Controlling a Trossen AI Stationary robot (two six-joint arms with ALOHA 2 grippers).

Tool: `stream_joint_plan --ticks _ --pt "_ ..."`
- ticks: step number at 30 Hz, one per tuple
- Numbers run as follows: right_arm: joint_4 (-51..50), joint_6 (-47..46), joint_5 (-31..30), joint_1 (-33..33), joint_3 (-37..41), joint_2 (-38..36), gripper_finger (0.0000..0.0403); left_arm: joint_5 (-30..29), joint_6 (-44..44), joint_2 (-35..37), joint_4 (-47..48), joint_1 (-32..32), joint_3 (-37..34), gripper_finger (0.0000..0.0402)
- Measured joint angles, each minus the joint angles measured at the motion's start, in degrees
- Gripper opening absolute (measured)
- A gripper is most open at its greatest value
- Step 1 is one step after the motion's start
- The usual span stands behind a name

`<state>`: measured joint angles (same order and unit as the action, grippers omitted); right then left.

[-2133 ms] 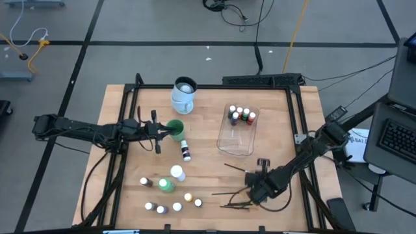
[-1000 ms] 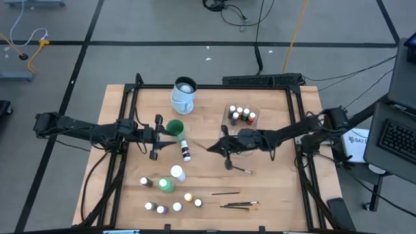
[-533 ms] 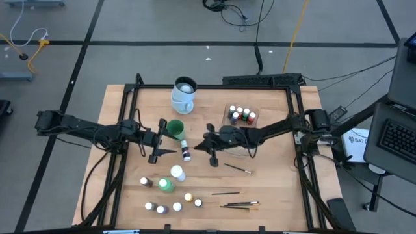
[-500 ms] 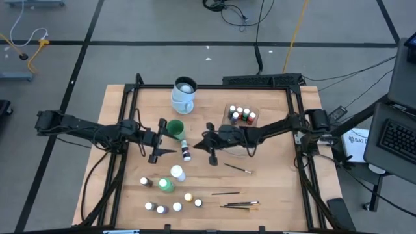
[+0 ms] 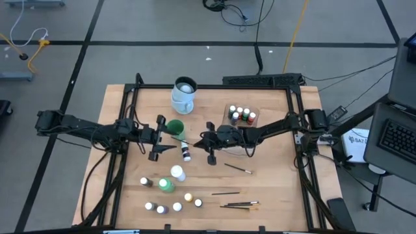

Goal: Pick & Place Paint Supplies
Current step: Put the paint brush into the cup

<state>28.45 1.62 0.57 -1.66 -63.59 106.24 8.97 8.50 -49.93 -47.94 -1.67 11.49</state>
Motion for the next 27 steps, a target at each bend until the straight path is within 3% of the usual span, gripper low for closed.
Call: stream_joint_plan --ticks 18,22,27 --pt "-2.56 -0.93 -0.60 0.89 0.02 0.00 0.0000 0.52 0.43 0.00 -0.20 -0.02 0.00 0.0216" --pt "-2.60 -0.93 -0.57 0.89 0.02 0.00 0.0000 -0.27 0.78 0.00 -0.62 -0.02 0.00 0.0176" --pt "-2.60 -0.93 -0.56 0.89 0.02 0.00 0.0000 -0.72 0.86 0.00 -0.64 -0.02 0.00 0.0095"
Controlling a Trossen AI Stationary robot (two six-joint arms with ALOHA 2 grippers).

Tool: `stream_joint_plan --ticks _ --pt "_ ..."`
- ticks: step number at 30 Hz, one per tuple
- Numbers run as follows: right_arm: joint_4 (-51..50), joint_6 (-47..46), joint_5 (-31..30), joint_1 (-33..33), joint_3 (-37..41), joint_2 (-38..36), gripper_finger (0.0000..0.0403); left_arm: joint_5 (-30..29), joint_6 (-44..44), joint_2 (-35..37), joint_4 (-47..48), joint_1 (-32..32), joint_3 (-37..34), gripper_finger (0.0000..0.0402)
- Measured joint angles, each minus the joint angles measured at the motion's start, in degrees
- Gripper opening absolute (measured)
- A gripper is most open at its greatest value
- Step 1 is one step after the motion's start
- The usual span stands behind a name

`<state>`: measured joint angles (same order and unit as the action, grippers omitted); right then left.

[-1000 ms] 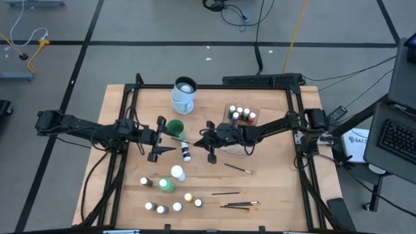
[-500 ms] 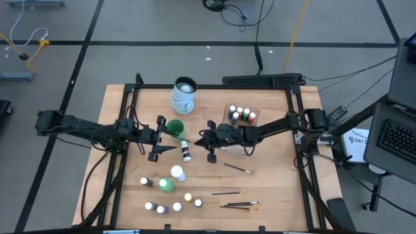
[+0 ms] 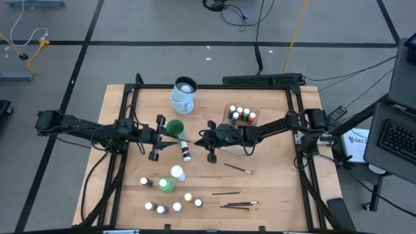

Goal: Pick & Place Paint Supplies
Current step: Put the paint brush into the cup

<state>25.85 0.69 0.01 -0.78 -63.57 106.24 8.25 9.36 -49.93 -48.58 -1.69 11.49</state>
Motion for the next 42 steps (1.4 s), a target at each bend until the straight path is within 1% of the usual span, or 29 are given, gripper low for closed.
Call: stream_joint_plan --ticks 4,6,9,13,19,21,24,26,28,31,36,40,42 --pt "0.00 -0.02 0.00 0.00 0.00 0.00 0.0000 0.15 0.72 0.00 0.02 0.00 0.00 0.0026" --pt "-0.09 -0.02 0.10 -0.03 0.01 0.00 0.0000 0.39 1.54 0.00 0.13 0.00 0.00 0.0009" --pt "-0.42 -0.02 0.06 -0.04 0.09 0.00 0.0000 -0.04 3.20 0.01 1.54 -0.02 0.00 0.0009" --pt "-1.25 -0.02 -0.50 -0.01 0.09 0.00 0.0000 -5.24 3.71 0.02 3.46 -0.04 0.02 0.0004" --pt "-3.09 -0.02 -0.11 -0.93 0.87 0.00 0.0013 -7.63 4.79 0.63 3.83 -0.58 0.00 0.0002" --pt "-5.60 -0.02 0.01 -1.43 0.91 0.00 0.0022 -10.43 6.32 1.90 3.48 -1.62 0.02 0.0002" --pt "-7.11 -0.30 -0.09 -2.25 0.94 -0.04 0.0037 -19.32 7.11 4.80 5.42 -3.34 0.87 0.0001" --pt "-7.08 -0.84 -0.22 -2.84 0.94 -0.04 0.0046 -25.81 7.29 6.99 10.66 -4.30 2.92 0.0001" --pt "-7.20 -1.07 -0.17 -3.60 0.94 -0.04 0.0056 -30.70 6.10 8.38 18.65 -5.25 5.98 0.0001" --pt "-7.48 -1.07 -0.28 -4.65 0.94 -0.02 0.0069 -35.77 4.44 8.61 29.75 -6.61 10.77 0.0001" --pt "-7.32 -0.43 -3.19 -6.13 0.94 -0.02 0.0081 -39.81 2.37 8.38 41.97 -9.13 17.96 0.0001" --pt "-7.29 0.28 -3.21 -6.91 0.94 -0.02 0.0084 -40.30 1.85 8.33 49.09 -10.73 23.95 0.0000" --pt "-7.70 0.31 -2.99 -7.24 0.94 -0.02 0.0084 -40.33 -0.31 8.33 54.10 -11.34 26.42 0.0000"
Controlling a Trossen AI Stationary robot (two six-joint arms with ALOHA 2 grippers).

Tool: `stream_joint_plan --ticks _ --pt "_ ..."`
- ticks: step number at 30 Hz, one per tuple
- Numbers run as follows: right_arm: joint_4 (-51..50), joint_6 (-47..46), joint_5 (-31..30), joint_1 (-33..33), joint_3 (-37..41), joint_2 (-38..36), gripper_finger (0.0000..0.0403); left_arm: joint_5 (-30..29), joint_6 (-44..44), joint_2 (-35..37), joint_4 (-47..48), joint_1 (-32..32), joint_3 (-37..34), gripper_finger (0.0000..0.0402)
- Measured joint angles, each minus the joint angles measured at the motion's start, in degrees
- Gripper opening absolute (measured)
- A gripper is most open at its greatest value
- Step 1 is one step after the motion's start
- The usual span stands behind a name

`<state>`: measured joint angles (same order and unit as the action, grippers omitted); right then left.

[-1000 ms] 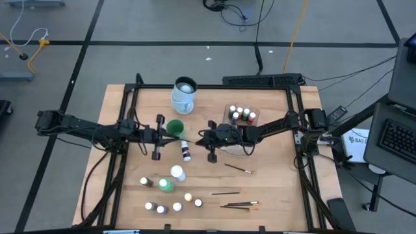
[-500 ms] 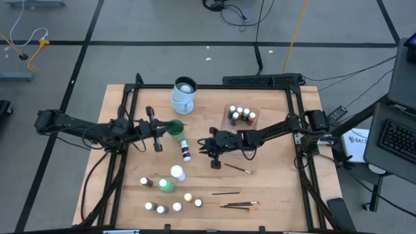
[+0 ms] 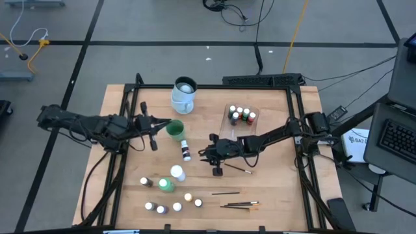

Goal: Pick & Place Paint Supplies
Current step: Put the paint brush into the cup

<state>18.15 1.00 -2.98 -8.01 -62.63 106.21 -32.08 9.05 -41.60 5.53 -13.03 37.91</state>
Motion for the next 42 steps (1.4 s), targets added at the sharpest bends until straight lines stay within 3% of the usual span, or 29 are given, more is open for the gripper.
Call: stream_joint_plan --ticks 4,7,31,36,42 --pt "-1.05 0.19 -0.03 -0.80 0.00 0.00 0.0084 -0.10 -4.89 -0.78 6.66 -0.05 1.01 0.0000" --pt "-1.20 1.22 0.05 -1.65 0.00 0.00 0.0084 -0.09 -5.95 -2.37 6.67 0.47 -0.78 0.0000" --pt "1.23 2.92 0.04 -3.73 2.75 0.00 0.0080 0.06 -11.34 -26.70 -6.56 10.54 -4.92 0.0005" --pt "6.74 2.69 0.04 -3.73 5.49 0.00 0.0079 0.84 -9.18 -27.24 -6.77 10.57 -4.92 0.0018" --pt "8.27 2.79 0.04 -3.73 6.14 0.00 0.0078 0.51 -7.39 -24.15 -7.58 9.58 -4.94 0.0065"
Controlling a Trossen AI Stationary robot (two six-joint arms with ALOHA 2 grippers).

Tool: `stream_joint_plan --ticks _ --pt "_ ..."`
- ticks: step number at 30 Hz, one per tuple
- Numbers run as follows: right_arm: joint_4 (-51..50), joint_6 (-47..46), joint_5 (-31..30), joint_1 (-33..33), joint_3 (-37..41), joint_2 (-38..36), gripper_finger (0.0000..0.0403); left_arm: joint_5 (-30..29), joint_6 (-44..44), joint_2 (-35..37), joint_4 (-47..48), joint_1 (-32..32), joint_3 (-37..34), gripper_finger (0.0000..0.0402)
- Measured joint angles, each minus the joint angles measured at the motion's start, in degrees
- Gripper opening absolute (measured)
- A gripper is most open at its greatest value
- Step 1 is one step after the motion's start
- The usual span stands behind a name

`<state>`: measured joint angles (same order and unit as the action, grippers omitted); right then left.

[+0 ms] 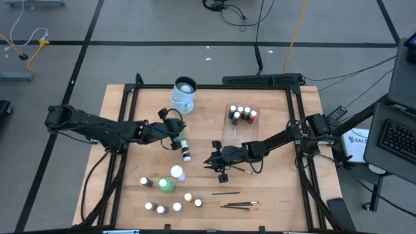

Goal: Pick & Place Paint Supplies
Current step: Put the paint brush into the cup

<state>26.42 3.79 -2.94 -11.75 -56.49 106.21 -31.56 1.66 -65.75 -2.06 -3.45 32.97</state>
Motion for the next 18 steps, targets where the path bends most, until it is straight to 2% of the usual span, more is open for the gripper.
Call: stream_joint_plan --ticks 7,11,15,18 --pt "1.45 1.75 -0.02 0.00 0.00 0.00 0.0077 -0.03 -0.31 7.48 2.49 -1.39 0.00 0.0137" --pt "2.69 3.79 -0.40 0.00 -0.03 0.00 0.0076 1.17 3.99 12.78 3.47 -5.10 0.00 0.0164" --pt "-1.55 3.21 -5.19 -0.47 -2.38 -2.90 0.0064 1.55 11.31 16.95 -6.84 -10.70 -3.99 0.0158" --pt "-11.76 3.70 -11.00 -1.81 -5.66 -5.95 0.0049 1.76 14.72 19.05 -16.56 -13.58 -10.83 0.0130"
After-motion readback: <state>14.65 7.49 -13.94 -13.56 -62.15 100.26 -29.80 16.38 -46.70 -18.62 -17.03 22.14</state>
